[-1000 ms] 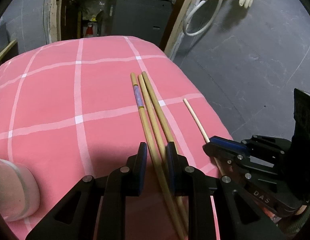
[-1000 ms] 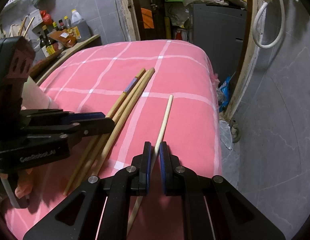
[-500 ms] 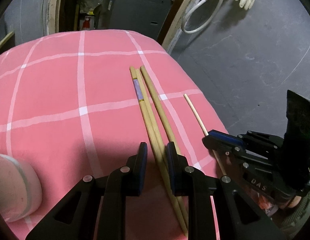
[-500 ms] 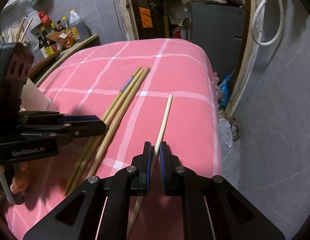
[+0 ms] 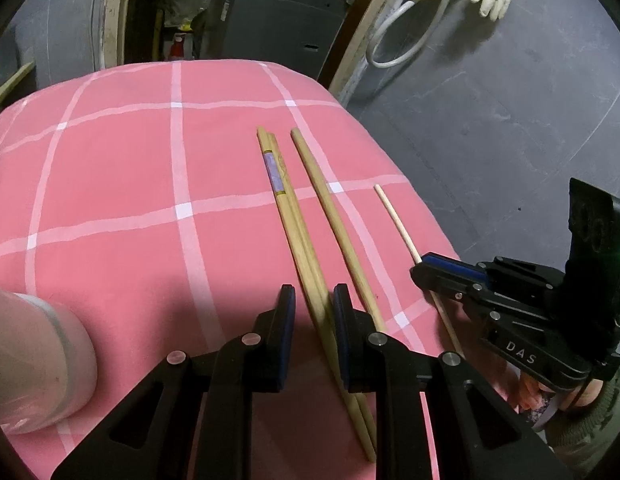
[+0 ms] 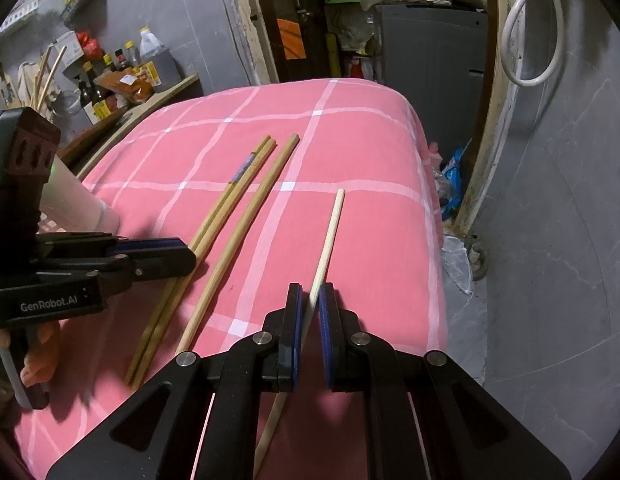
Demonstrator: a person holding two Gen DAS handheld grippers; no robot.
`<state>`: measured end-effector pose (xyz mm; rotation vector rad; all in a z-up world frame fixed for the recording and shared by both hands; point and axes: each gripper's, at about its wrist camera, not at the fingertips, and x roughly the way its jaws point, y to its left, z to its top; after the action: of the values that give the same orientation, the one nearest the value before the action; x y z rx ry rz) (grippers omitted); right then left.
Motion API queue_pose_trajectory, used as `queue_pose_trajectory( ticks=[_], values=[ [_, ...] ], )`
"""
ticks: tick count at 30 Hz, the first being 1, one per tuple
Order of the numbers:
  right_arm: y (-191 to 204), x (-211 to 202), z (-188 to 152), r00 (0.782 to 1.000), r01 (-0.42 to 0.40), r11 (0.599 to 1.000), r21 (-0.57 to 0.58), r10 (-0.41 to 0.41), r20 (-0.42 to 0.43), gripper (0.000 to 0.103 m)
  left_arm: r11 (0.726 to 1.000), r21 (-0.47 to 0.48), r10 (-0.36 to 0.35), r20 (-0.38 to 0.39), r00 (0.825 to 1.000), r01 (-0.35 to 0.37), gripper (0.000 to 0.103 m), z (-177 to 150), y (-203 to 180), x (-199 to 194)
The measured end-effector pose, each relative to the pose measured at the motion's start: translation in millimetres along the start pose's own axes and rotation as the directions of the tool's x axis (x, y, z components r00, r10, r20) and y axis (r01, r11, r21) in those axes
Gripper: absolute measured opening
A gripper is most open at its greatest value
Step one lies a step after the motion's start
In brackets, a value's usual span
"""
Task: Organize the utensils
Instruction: 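Close the right gripper on a thin chopstick while the left gripper grasps another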
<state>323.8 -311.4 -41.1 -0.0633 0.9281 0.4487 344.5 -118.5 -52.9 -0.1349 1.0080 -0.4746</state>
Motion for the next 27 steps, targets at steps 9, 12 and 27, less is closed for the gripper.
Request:
queue_pose_trajectory(
  ticks=[9,12,27],
  values=[
    [4.2,13.8,18.0,0.999,0.021,0.999,0.029,-0.02,-0.035,0.008,1.0,-0.029,-0.007,-0.003,1.0,0.007,0.01,3.1,-1.5,7.2],
    [4.1,15.4,20.9,0.999,0.021,0.998,0.059,-0.019,-0.035,0.009,0.998,-0.046,-0.035,0.0,0.999,0.035,0.007,1.9,1.3,6.3],
    [-5.0,-5.7,-0.9,0.997,-0.078,0.975,0.206,0.071,0.043,0.003,0.997,-0.048,-0.061,0.028,0.998,0.062,0.004,-27.0,-4.2,-21.6]
  ],
)
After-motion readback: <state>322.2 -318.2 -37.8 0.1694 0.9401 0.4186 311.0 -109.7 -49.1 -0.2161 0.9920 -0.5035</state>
